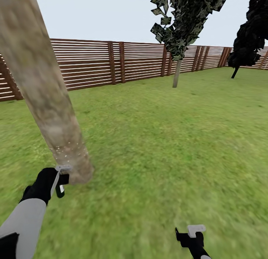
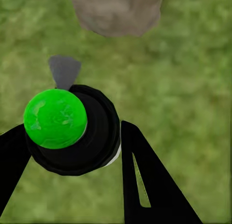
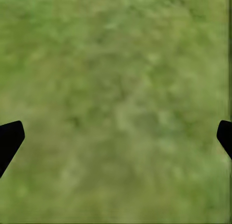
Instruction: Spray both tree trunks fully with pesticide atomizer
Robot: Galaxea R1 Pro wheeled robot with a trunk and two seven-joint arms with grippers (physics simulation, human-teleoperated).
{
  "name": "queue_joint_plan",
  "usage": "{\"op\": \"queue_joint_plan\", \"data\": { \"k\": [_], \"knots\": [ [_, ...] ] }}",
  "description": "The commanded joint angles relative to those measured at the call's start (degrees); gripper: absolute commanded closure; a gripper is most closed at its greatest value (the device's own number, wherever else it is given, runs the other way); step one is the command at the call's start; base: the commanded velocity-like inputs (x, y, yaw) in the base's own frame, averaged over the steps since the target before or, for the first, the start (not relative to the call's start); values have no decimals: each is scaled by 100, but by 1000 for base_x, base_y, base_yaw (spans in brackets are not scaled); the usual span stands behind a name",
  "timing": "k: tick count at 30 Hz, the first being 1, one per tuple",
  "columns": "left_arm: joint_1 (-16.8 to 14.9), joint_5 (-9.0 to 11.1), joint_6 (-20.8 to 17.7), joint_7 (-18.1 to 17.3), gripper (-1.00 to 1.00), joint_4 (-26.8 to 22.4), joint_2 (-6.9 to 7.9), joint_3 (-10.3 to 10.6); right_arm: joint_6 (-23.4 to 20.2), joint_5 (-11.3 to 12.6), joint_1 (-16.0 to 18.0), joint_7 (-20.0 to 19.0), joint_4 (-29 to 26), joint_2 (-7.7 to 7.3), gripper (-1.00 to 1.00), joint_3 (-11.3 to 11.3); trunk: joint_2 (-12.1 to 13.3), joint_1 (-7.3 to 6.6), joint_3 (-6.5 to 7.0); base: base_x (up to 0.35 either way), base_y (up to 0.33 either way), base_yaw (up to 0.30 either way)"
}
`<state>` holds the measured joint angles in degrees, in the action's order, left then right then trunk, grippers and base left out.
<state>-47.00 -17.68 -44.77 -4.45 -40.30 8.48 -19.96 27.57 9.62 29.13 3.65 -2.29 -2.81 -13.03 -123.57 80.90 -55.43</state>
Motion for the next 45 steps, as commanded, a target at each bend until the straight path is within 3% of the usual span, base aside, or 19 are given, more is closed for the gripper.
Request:
{"op": "queue_joint_plan", "data": {
  "k": [1, 7, 10, 13, 19, 27, 31, 45],
  "knots": [
    [73, -63, 117, -18, 100, 30, 9, -30, 12, 49, 4, 13, 1, 0, -100, -51, -2, 1, -5, 222, -207, 5],
    [339, -68, 285, 22, 100, 295, 102, -120, 12, 49, 4, 13, 1, 0, -100, -51, -2, 1, -5, 255, -128, 143],
    [390, -64, 855, 63, 100, 420, 85, -122, 12, 49, 5, 13, 1, 0, -100, -51, -2, 1, -5, 228, -39, 274],
    [393, -30, 1014, 74, 100, 449, 32, -130, 12, 49, 4, 13, 1, 0, -100, -51, -2, 1, -5, 228, -173, 223],
    [393, -24, 1034, 75, 100, 437, -163, -122, 12, 49, 2, 13, 1, 0, -100, -47, -2, 1, -5, 41, -267, 14],
    [394, -32, 1037, 75, 100, 430, -157, -135, 12, 49, 5, 13, 1, 0, -100, -51, -2, 1, -5, 0, -277, 38],
    [393, -25, 1041, 75, 100, 426, -161, -295, 12, 49, 0, 13, 1, 0, -100, -51, -2, 1, -5, 10, -277, 268],
    [396, -16, 1050, 83, 100, 453, -206, -307, 12, 49, 5, 13, 1, 0, -100, -51, -2, 1, -5, 195, -258, 97]
  ]
}}
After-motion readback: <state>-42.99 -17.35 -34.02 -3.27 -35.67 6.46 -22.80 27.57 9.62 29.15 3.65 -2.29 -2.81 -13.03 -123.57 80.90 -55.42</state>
